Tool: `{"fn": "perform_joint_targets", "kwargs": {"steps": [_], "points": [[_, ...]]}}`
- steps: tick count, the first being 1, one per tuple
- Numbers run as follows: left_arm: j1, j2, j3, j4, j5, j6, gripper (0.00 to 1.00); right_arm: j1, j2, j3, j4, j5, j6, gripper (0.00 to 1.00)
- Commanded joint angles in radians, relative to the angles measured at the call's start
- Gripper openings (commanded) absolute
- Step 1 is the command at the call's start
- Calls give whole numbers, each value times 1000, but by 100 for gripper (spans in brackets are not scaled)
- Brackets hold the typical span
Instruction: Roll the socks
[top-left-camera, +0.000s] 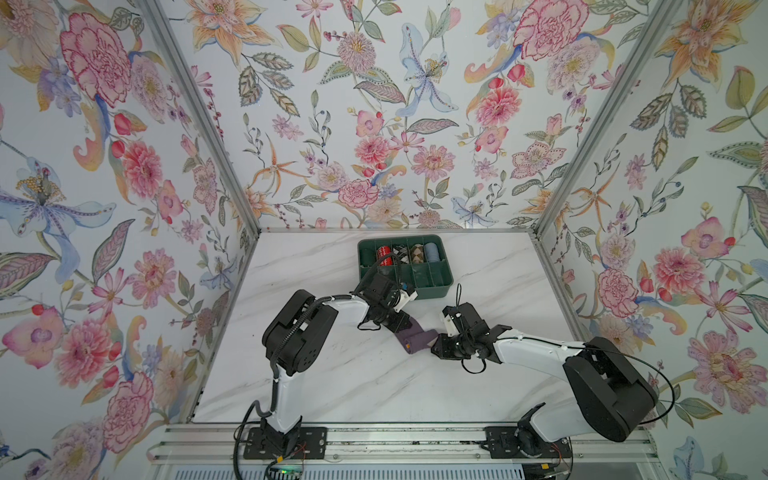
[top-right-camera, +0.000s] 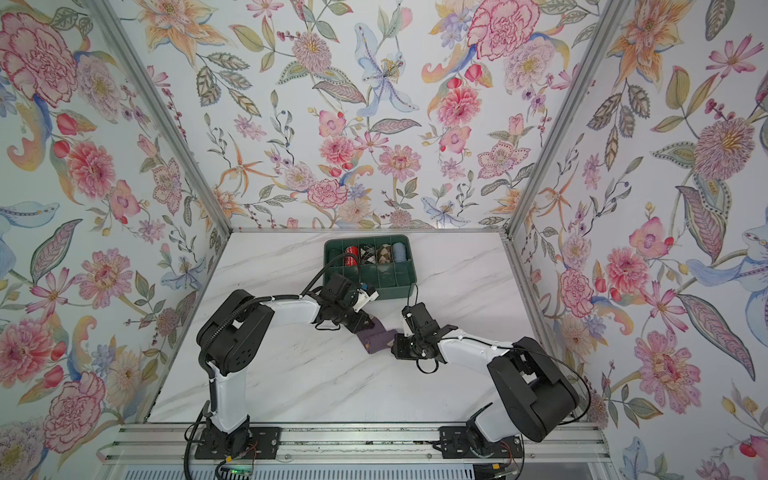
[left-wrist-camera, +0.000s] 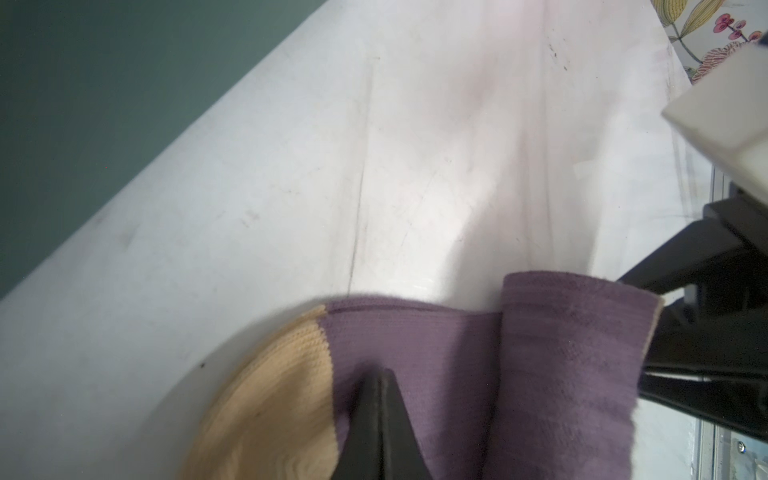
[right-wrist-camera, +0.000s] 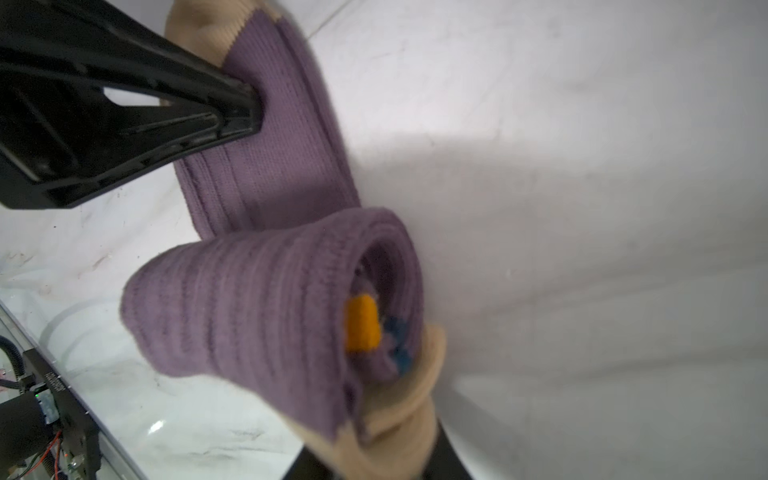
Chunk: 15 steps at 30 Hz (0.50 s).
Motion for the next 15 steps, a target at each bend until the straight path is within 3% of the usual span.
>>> {"fn": "perform_joint_targets", "kwargs": {"steps": [1, 15], "points": [[-19, 32, -62, -124, -47, -20, 0, 0, -11, 28, -58, 22, -31, 23], [-34, -30, -78, -125, -67, -43, 0, 11, -21, 85, -43, 26, -51, 23]]}}
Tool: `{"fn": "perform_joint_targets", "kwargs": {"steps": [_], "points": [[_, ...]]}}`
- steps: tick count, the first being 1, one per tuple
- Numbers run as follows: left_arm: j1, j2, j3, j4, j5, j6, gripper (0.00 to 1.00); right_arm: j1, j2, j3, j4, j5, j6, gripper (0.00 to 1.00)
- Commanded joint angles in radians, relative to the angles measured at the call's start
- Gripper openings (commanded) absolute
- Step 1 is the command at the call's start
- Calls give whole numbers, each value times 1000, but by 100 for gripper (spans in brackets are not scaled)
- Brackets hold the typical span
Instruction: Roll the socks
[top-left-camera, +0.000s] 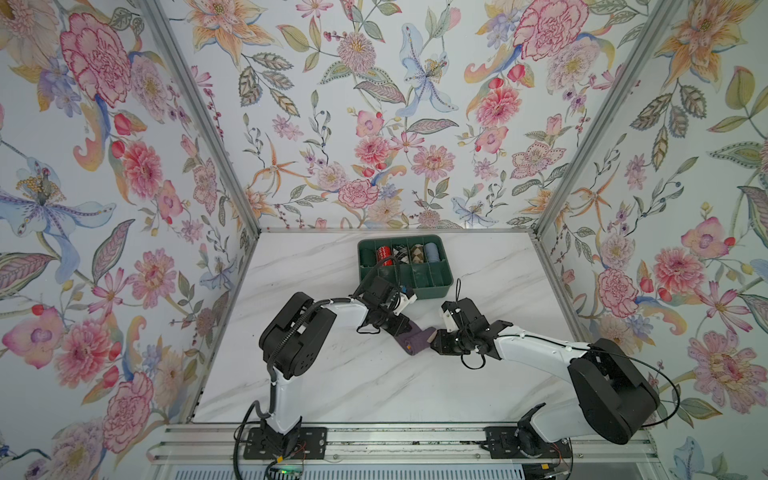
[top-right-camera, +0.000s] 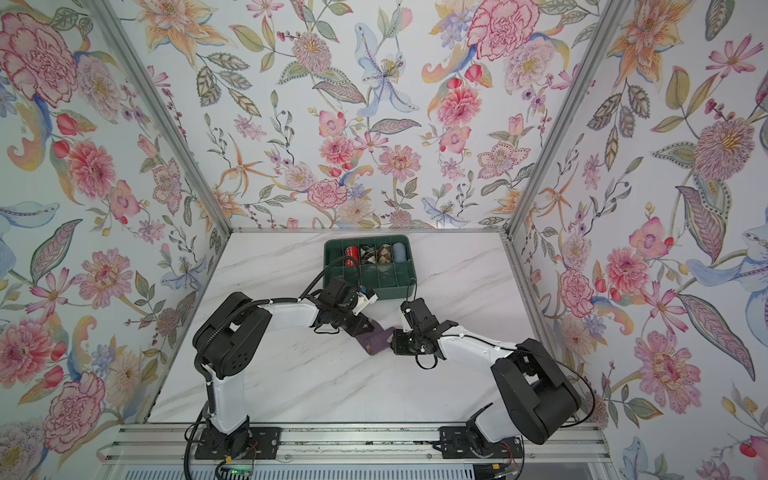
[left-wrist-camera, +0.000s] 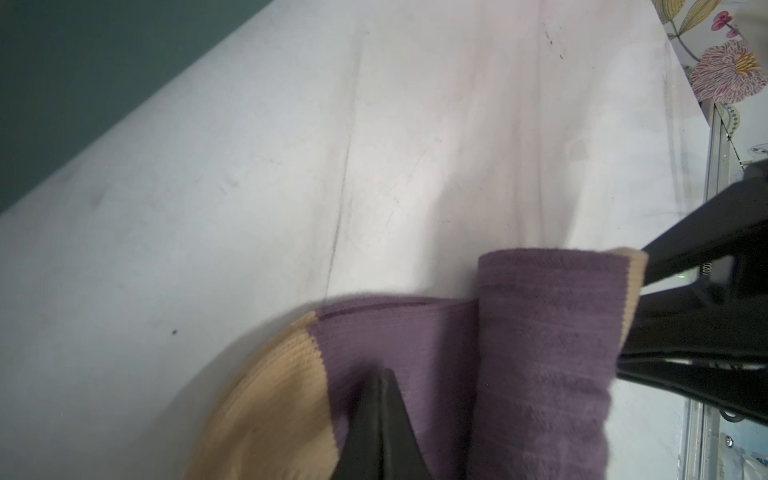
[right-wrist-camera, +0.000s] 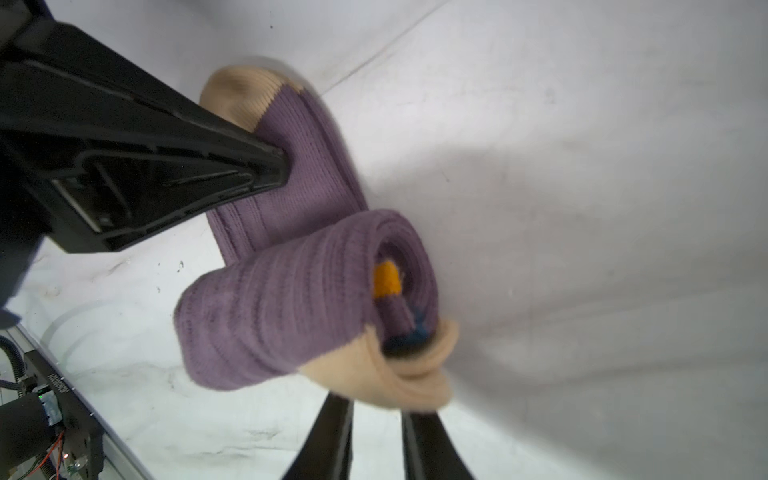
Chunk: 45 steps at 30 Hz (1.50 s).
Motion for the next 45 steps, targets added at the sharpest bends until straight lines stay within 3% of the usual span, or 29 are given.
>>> {"fn": "perform_joint_targets", "kwargs": {"steps": [1, 22, 45], "points": [[-18, 3, -33, -127, -54, -13, 0, 8, -1, 38, -4, 14, -30, 23], [-39, 45, -6, -82, -31, -31, 0, 24, 123, 103, 112, -51, -72, 23], [-50, 19, -59, -35, -18, -74, 0, 55, 60, 116, 85, -10, -52, 31]]}}
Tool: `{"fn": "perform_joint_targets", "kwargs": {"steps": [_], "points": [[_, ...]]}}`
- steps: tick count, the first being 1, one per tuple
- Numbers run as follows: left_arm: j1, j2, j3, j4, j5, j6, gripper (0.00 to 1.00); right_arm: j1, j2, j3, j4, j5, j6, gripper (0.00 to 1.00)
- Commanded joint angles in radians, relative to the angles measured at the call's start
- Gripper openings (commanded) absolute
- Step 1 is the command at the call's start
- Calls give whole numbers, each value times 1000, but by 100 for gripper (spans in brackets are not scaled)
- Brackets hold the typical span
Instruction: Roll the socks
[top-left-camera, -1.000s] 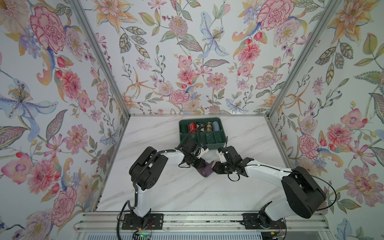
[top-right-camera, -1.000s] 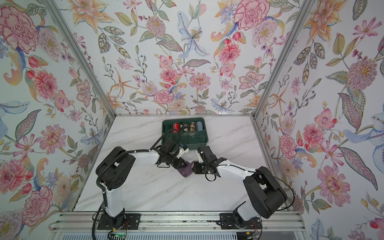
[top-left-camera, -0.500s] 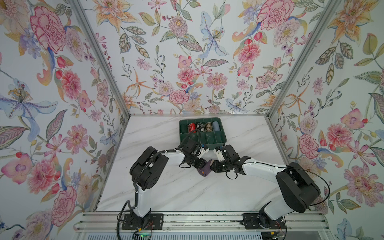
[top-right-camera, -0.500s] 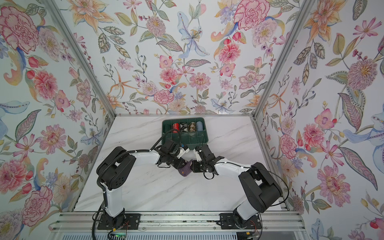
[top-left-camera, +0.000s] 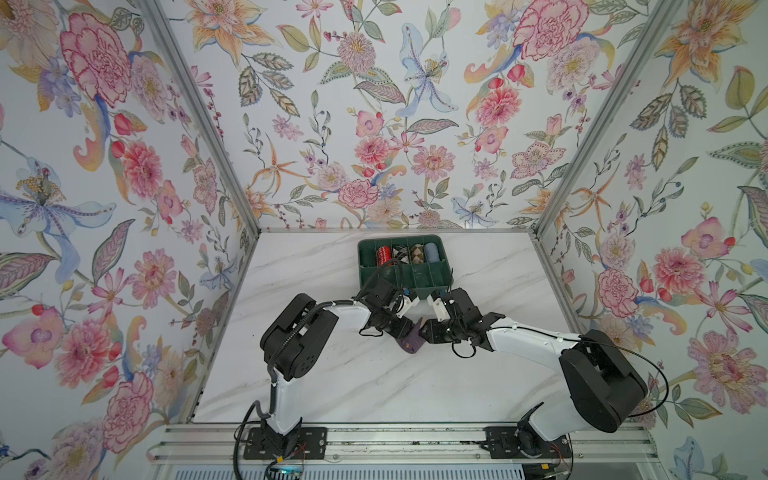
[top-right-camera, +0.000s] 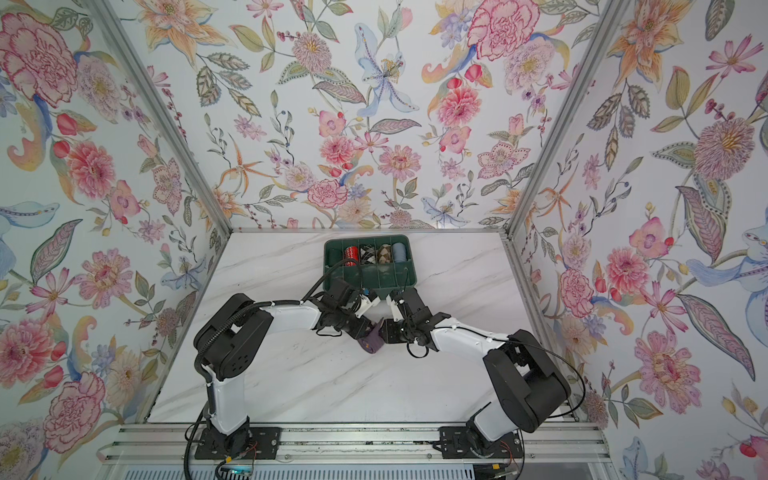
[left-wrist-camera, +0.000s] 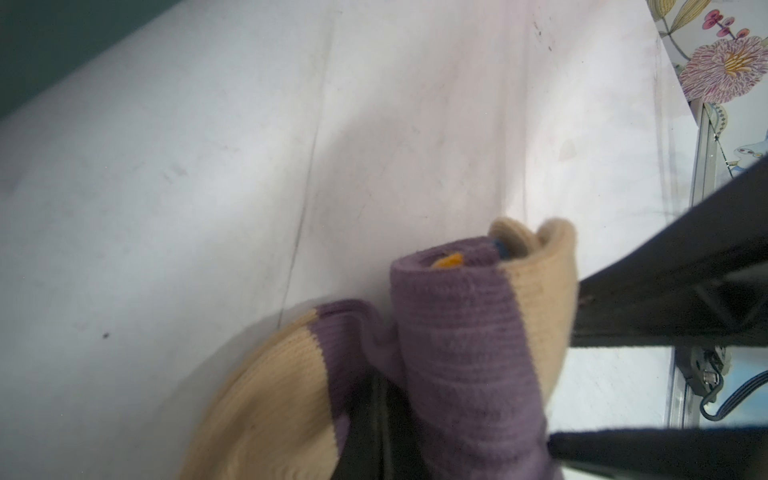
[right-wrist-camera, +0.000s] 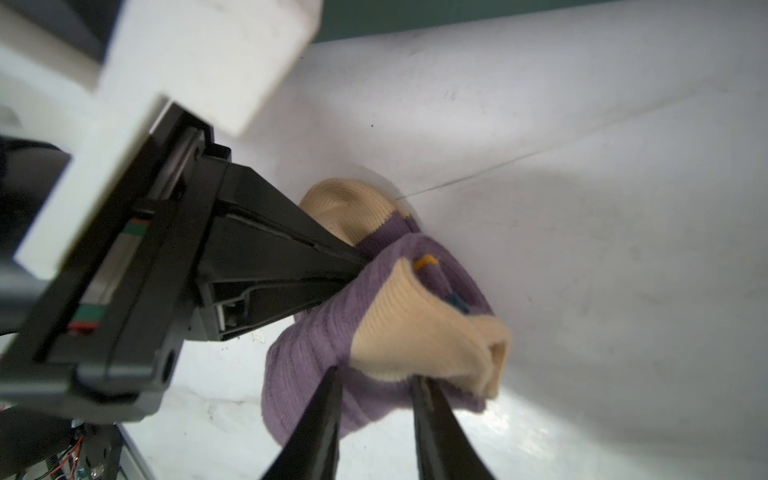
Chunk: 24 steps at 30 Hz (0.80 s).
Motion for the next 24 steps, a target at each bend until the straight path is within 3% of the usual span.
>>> {"fn": "perform_joint_targets", "kwargs": {"steps": [1, 7, 24], "points": [[-22, 12, -55, -55, -25, -34, 0, 26, -1, 27, 2, 4, 5, 31], [-29, 5, -65, -50, -32, -47, 0, 47, 57, 57, -13, -2, -13, 29], [-27, -10, 9, -219, -206, 14, 3, 54, 312, 129, -114, -19, -56, 22]]}}
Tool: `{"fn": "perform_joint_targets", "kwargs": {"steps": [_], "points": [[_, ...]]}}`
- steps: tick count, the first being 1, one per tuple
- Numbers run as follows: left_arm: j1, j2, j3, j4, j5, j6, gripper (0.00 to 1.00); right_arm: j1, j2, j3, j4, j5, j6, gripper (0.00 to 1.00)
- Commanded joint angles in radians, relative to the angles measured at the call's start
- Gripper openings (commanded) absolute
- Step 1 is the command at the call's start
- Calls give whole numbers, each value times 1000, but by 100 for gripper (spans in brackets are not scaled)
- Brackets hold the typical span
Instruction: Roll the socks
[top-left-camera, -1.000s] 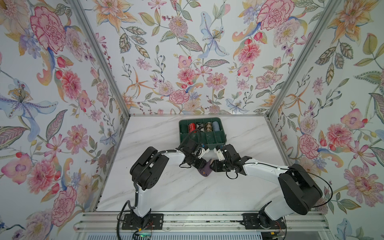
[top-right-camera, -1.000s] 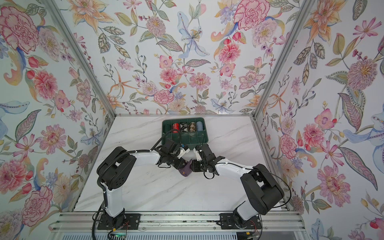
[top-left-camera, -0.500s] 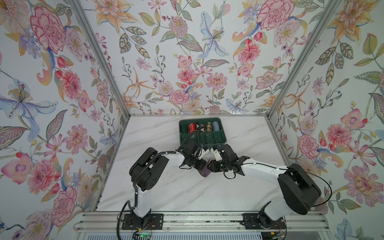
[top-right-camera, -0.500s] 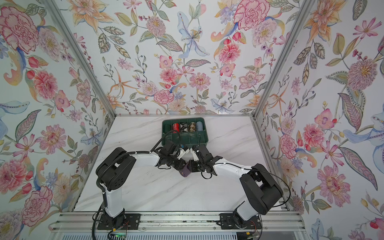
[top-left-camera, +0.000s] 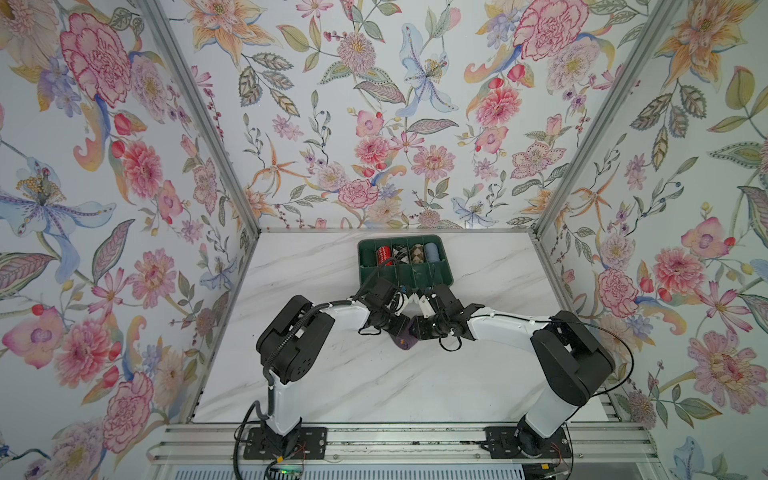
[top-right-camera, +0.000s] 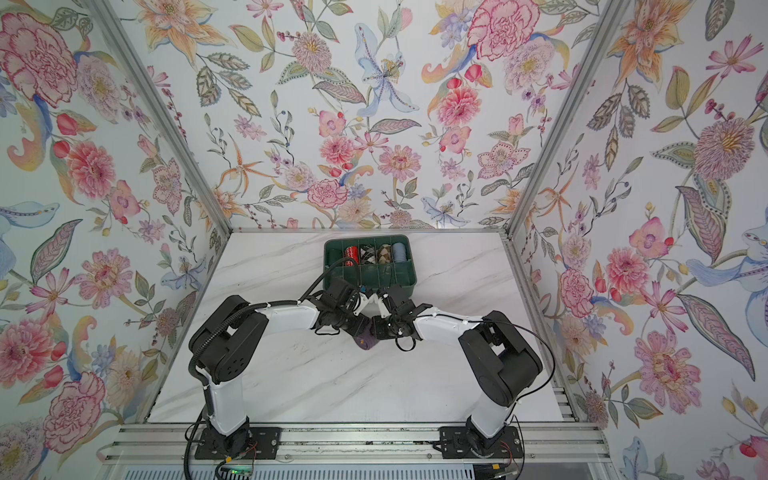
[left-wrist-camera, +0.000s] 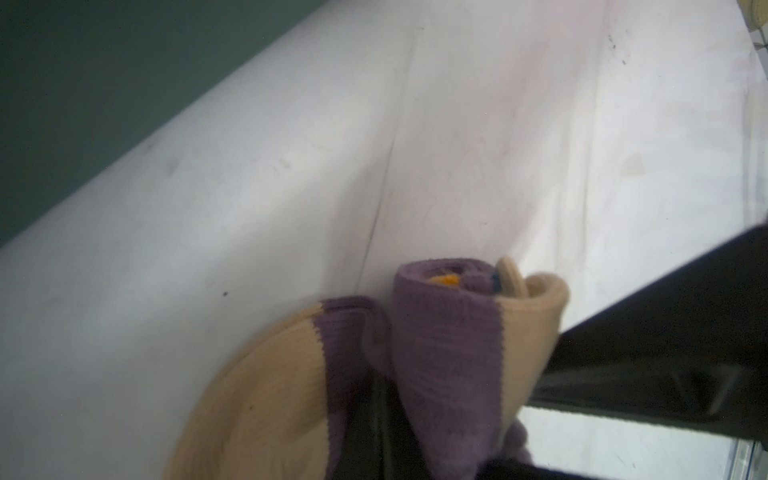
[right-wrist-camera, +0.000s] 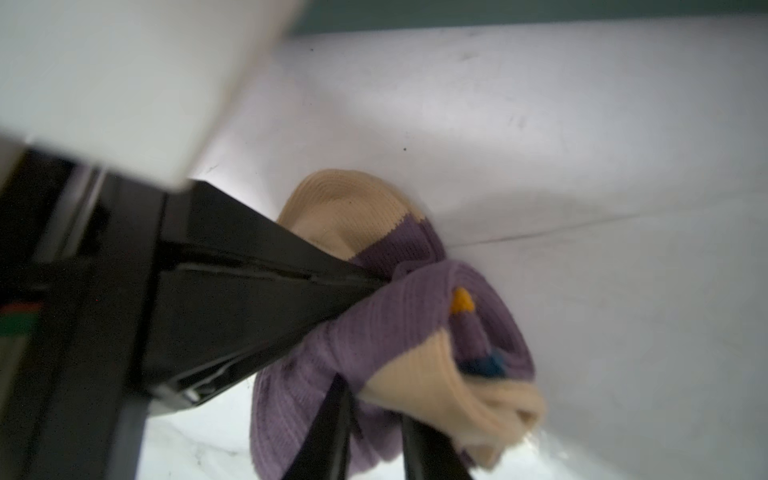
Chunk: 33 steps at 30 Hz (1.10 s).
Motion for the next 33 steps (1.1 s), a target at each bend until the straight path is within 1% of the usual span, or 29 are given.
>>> {"fn": "perform_joint_targets", "kwargs": {"steps": [1, 8, 14, 20, 25, 28, 29, 31, 33], "points": [[-19, 18, -7, -152, -55, 42, 4, 15, 117, -25, -92, -18, -34, 22], [28, -23, -13, -166, -100, 45, 10, 18, 157, -12, -126, -36, -50, 20], [70, -80, -28, -148, -132, 30, 11, 22, 184, 4, -148, -45, -58, 20], [98, -146, -57, -134, -163, 22, 11, 31, 196, 22, -158, -46, -62, 20], [122, -195, -89, -110, -181, 9, 5, 42, 205, 44, -174, -38, -67, 20], [124, -228, -102, -88, -163, 0, 0, 46, 208, 54, -179, -39, -68, 20], [124, -238, -108, -75, -145, -5, 0, 48, 208, 58, -181, -38, -70, 20], [124, -251, -122, -40, -73, -15, 0, 51, 208, 66, -185, -38, -70, 20], [116, -256, -137, -19, -24, -26, 0, 54, 207, 72, -190, -37, -70, 21]]}}
